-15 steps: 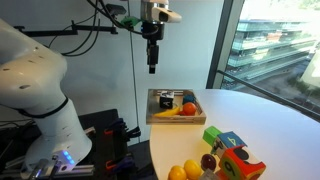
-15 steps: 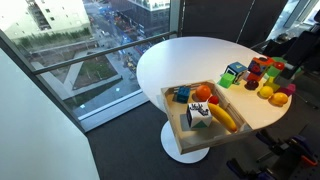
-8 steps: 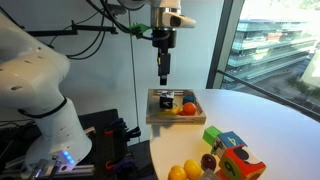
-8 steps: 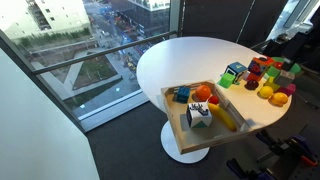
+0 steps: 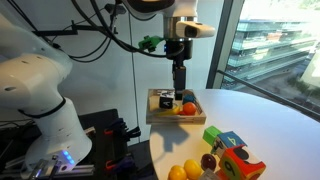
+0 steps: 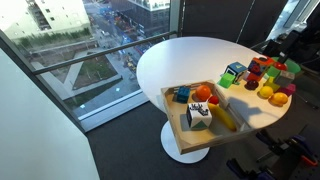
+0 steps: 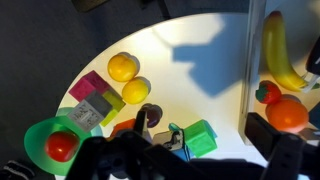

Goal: Pick up the soft block with the number six on it and put it in the wooden tray

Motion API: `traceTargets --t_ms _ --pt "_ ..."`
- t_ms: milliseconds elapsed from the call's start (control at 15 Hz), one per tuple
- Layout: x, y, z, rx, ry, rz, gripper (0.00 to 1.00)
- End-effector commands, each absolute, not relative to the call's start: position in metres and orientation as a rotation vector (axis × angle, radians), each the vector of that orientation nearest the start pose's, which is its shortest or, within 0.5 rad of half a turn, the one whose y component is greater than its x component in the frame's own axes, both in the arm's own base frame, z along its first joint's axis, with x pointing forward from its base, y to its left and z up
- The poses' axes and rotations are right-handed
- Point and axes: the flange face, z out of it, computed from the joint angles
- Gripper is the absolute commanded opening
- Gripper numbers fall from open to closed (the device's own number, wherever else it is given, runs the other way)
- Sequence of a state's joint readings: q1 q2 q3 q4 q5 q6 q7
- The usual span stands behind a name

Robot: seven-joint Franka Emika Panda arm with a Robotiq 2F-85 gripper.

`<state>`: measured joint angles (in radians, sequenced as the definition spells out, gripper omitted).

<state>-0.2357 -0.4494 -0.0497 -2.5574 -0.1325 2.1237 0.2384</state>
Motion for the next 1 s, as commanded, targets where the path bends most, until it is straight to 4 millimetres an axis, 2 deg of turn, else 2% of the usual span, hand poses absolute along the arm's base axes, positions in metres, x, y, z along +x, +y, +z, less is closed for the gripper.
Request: traceTargets --t_ms 0,600,800,933 --pt "0.397 -0.144 0.419 -3.158 0.815 -0.1 1.0" --pt "0.419 -0.183 0.394 -3.225 0.961 -0.294 1.0" --pt "0.423 -0.19 0.389 -3.24 0.997 -0.322 1.0" --pt "0.425 -0.189 0.389 -3.23 1.008 -0.283 1.0"
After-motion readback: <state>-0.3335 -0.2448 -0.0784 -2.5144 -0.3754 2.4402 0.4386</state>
